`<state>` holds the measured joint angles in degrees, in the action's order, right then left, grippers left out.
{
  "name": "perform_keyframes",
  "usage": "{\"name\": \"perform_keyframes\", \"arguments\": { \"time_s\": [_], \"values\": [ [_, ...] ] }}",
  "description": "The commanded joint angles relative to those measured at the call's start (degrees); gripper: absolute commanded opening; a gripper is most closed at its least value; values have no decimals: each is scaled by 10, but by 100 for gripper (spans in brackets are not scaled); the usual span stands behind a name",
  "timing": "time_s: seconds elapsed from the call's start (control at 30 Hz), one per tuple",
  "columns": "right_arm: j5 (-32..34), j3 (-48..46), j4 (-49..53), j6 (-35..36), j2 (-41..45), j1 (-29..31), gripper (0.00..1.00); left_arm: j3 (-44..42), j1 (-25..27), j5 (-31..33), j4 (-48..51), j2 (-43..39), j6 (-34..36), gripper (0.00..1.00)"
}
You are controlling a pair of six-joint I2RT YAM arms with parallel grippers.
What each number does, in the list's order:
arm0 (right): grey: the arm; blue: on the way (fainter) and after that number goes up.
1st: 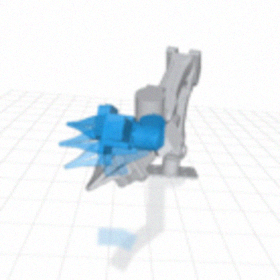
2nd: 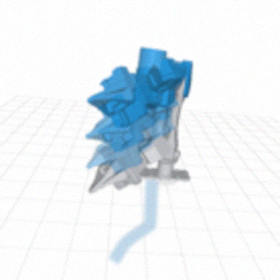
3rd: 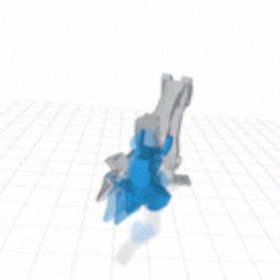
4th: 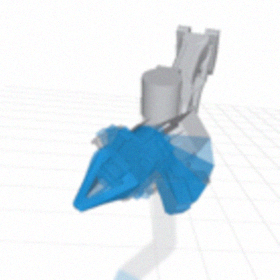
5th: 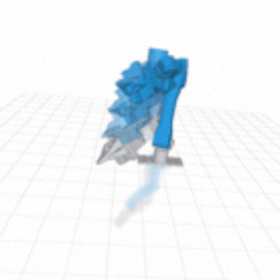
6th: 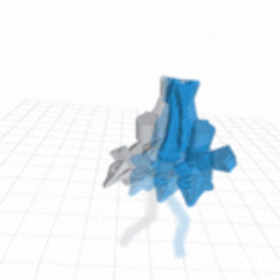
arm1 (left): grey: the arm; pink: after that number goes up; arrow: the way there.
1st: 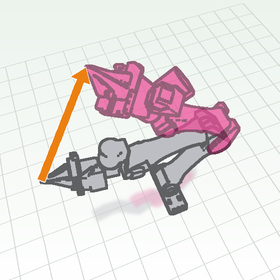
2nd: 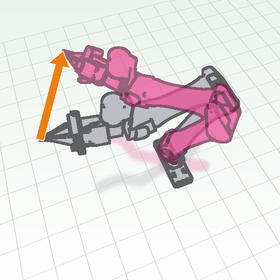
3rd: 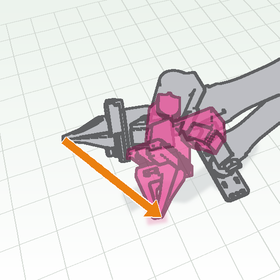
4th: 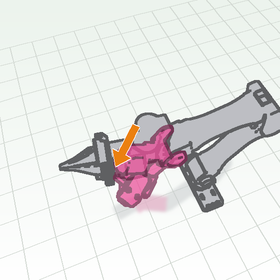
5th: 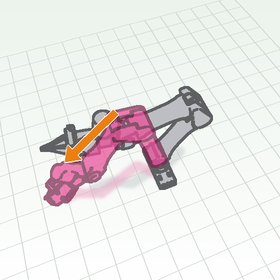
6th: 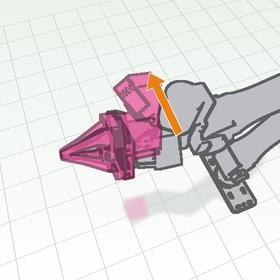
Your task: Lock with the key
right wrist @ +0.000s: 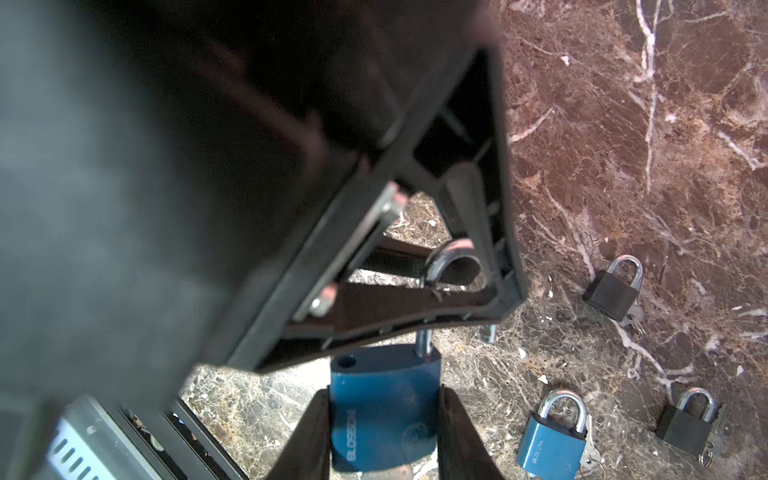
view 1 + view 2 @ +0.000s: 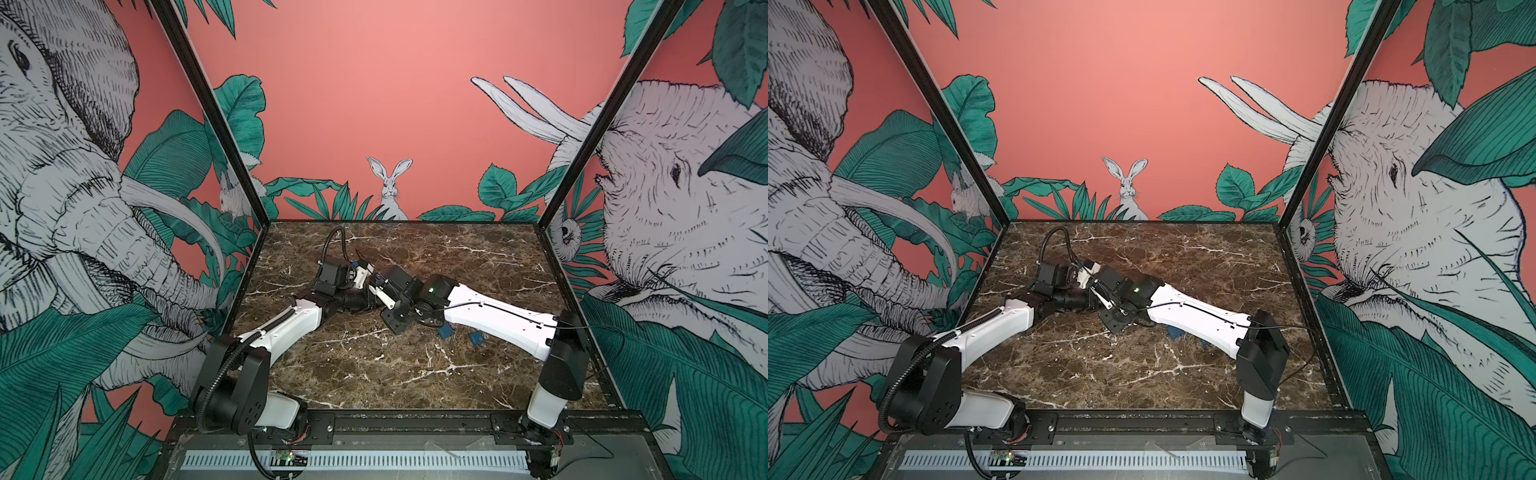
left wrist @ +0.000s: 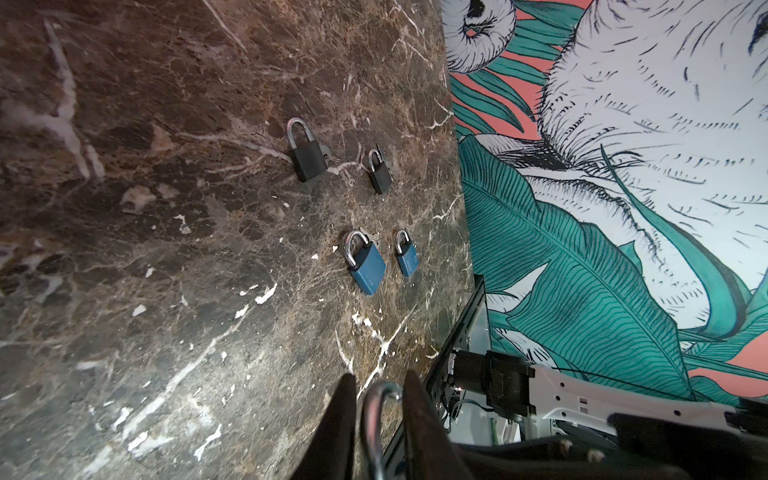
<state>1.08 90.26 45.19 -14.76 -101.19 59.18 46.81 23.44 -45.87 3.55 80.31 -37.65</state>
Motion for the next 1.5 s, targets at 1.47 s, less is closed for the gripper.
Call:
{"name": "perform_keyframes", "arguments": {
  "time_s": [1.47],
  "values": [
    [-143,-400,-545,46,231,-97,50,81,13,-8,15,-41,-107,0]
  ]
}}
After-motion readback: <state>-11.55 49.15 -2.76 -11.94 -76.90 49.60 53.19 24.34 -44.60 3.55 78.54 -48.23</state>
